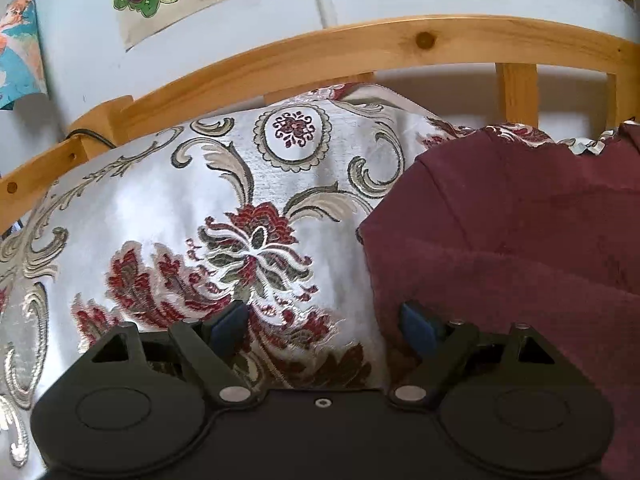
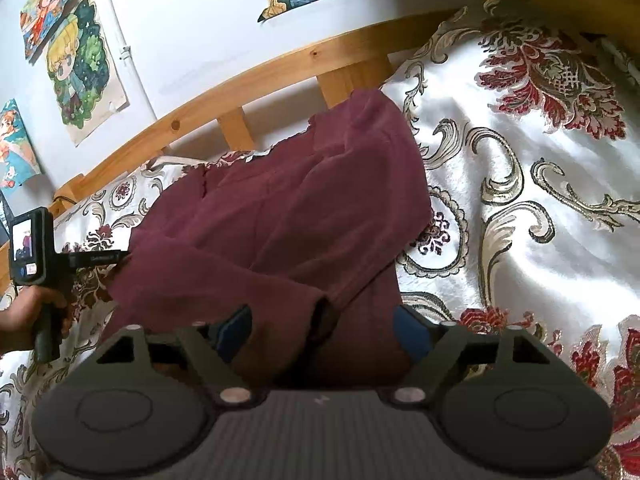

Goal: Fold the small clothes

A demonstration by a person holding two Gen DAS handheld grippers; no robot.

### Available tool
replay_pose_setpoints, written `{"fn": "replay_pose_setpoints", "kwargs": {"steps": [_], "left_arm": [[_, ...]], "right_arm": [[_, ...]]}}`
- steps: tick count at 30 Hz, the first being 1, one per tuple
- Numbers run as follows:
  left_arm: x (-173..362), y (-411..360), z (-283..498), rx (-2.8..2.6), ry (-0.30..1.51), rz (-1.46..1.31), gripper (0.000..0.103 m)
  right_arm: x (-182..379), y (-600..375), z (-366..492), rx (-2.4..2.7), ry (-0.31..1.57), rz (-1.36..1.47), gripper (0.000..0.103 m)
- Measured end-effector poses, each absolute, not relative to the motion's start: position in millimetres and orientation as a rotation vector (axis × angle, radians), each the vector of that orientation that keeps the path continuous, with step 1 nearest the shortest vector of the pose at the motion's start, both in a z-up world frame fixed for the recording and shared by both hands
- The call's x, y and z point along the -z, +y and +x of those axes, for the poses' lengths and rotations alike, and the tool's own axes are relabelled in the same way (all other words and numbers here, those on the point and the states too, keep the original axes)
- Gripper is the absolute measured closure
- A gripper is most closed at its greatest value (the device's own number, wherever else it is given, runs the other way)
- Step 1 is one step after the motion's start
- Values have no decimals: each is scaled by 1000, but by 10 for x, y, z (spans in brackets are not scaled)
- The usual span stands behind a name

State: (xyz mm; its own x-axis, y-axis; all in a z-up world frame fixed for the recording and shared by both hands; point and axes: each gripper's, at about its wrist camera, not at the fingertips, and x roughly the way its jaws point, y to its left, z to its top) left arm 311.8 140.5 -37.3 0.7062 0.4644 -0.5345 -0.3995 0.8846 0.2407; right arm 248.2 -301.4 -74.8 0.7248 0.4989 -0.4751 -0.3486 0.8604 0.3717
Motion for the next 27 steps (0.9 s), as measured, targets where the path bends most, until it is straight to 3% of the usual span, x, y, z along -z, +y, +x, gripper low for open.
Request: {"fn": "replay_pose_setpoints", "kwargs": {"steps": [9,21,27], "left_arm": [[145,1234,2481,-403,613,-22,1],[-14,754,1227,-74,599,-20,1],[34,554,714,95,621,57,1]], "right_arm": [[579,-2991,2380,-448,522,189,0],[253,-3046,2009,-400,496,36,0],[187,-2978,1601,-430,529,-189,0]]}}
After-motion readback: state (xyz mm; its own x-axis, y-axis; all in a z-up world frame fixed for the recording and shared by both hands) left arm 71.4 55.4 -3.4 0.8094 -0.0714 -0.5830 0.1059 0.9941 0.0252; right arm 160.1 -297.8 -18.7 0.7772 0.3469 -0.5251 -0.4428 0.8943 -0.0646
